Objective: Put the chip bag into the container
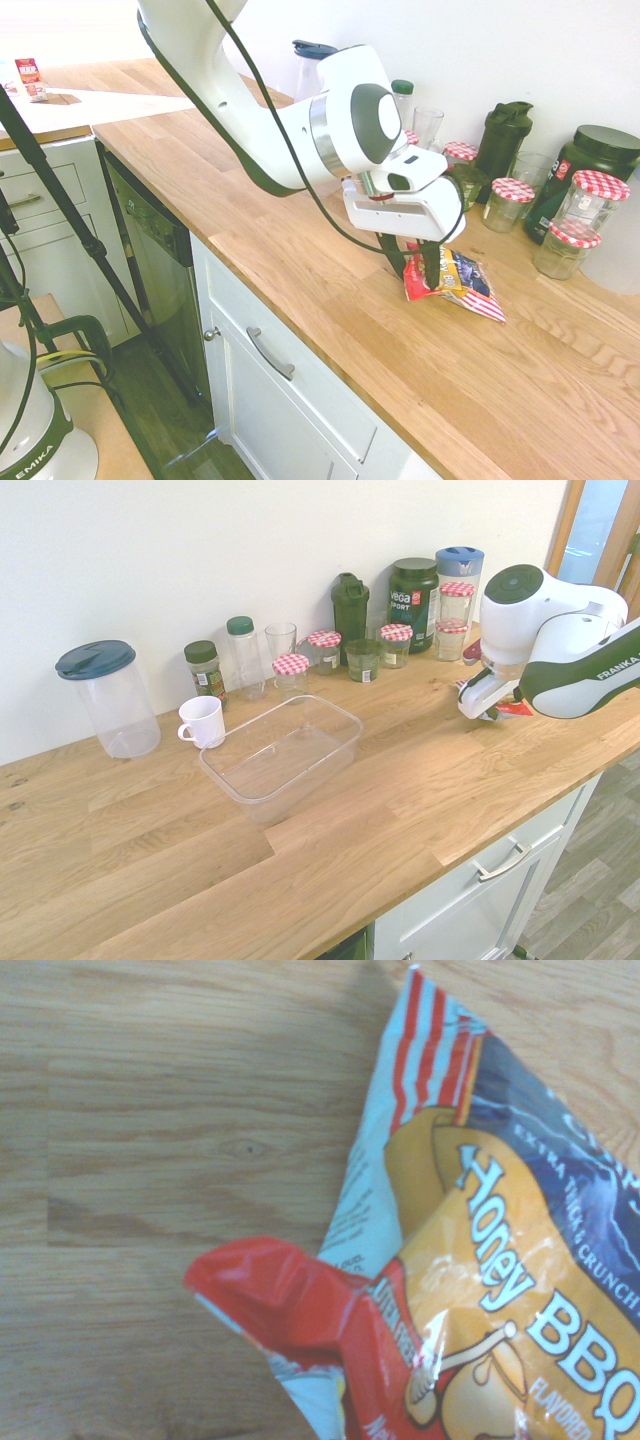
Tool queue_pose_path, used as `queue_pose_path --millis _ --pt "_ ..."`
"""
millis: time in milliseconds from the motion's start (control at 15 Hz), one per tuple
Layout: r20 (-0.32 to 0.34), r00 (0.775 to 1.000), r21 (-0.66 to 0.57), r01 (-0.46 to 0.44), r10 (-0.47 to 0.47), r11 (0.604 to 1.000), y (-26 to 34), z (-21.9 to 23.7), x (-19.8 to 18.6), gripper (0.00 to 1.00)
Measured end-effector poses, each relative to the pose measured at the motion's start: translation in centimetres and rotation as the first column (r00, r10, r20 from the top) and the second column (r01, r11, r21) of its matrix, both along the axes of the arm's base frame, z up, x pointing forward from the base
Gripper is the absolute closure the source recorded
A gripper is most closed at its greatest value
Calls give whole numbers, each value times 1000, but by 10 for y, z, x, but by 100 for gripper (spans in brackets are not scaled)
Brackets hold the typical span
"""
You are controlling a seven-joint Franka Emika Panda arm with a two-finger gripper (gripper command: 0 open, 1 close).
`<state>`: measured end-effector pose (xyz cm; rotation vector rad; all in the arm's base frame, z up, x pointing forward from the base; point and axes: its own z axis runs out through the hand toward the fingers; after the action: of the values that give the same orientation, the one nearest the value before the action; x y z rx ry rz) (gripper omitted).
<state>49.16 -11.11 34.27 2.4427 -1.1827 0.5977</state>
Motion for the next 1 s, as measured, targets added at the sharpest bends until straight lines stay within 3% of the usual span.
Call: queue_pose_path --millis 733,1000 --pt "8 1000 -11 -2 2 1000 -5 2 3 100" --pt "71 997 -32 -8 10 999 15 47 14 100"
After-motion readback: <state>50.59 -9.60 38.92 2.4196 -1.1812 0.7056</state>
